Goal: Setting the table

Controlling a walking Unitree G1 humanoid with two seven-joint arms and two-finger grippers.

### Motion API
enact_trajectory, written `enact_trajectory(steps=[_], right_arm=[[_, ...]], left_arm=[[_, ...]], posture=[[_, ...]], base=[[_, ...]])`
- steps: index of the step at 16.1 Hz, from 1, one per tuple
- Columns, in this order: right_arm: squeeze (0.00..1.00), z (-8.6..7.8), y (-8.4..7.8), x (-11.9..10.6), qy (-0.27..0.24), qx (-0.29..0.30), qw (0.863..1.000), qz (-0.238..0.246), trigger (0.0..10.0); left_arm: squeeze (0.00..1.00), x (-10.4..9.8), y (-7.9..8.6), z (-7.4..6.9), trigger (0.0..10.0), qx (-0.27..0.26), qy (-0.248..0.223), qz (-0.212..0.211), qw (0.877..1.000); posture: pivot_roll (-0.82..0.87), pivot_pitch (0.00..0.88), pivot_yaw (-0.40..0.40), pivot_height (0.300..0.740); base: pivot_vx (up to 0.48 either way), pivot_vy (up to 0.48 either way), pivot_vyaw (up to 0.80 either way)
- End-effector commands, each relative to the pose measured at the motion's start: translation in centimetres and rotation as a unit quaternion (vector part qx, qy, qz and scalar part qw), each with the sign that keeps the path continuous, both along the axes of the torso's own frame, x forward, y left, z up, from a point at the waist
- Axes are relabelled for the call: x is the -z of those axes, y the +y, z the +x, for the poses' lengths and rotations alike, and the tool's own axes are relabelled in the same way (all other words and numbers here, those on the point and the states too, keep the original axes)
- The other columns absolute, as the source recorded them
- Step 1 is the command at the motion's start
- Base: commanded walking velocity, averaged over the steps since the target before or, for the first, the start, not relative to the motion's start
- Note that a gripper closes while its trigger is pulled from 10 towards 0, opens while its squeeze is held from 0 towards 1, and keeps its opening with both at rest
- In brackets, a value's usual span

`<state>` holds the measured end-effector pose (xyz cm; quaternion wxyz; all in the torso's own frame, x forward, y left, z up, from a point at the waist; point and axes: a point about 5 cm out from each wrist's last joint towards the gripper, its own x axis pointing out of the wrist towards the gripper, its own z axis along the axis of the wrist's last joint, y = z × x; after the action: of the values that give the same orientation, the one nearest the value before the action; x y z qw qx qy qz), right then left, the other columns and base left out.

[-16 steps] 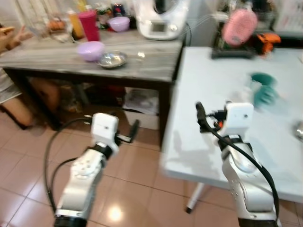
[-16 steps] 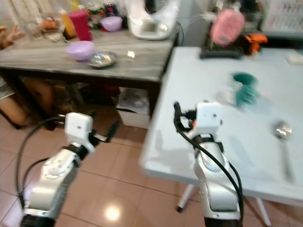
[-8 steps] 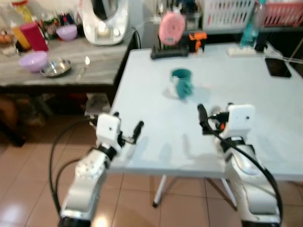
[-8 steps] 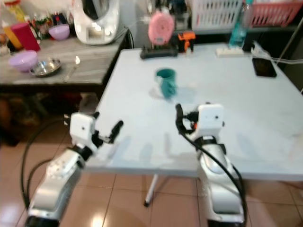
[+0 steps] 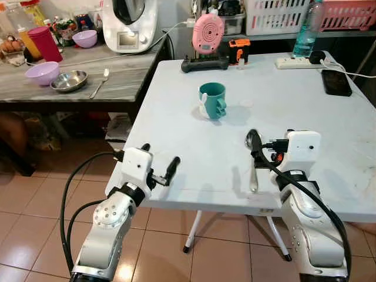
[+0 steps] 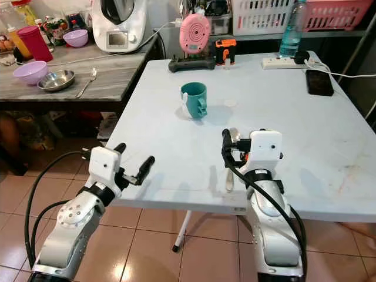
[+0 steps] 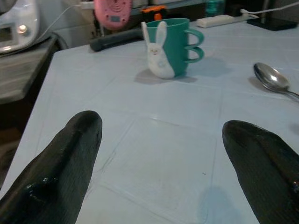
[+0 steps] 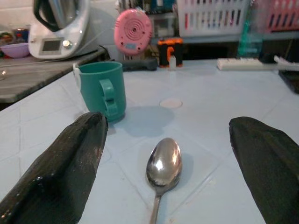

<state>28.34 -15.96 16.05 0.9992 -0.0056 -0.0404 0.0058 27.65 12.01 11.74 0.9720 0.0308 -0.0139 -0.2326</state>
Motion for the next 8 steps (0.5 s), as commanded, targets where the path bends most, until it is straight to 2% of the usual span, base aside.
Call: enact_trajectory(steps=[1,3,5,7,8], right_arm=[[0.0,0.0,0.3,0.3,0.012,-0.002,1.0,0.005,10.0],[0.0,-0.2,-0.3,1.8,0.047,0.029,0.998,0.01,10.0],[0.0,-0.2,-0.9,3.2,0.089,0.052,0.995,0.002,10.0],[0.0,0.1,-0.8,3.6,0.105,0.053,0.993,0.021,10.0],[0.0,0.4,-0.6,3.5,0.104,0.05,0.993,0.026,10.0]], left_arm=[[0.0,0.2,0.0,-0.2,10.0,0.01,0.001,0.008,1.0],[0.0,0.5,-0.1,-0.3,10.0,0.019,0.01,0.004,1.0],[0.0,0.7,-0.2,-0.3,10.0,0.04,0.014,0.023,0.999],[0.0,0.6,-0.5,-0.7,10.0,0.076,0.018,0.003,0.997],[0.0,0.4,-0.6,-1.0,10.0,0.098,0.01,0.01,0.995]], posture=[[-0.23,0.069,0.11,0.74],[-0.23,0.074,0.114,0.74],[-0.23,0.075,0.118,0.74],[-0.23,0.082,0.121,0.74],[-0.23,0.089,0.122,0.74]], base=[[0.0,0.0,0.0],[0.0,0.0,0.0],[0.0,0.0,0.0],[0.0,0.0,0.0],[0.0,0.0,0.0]])
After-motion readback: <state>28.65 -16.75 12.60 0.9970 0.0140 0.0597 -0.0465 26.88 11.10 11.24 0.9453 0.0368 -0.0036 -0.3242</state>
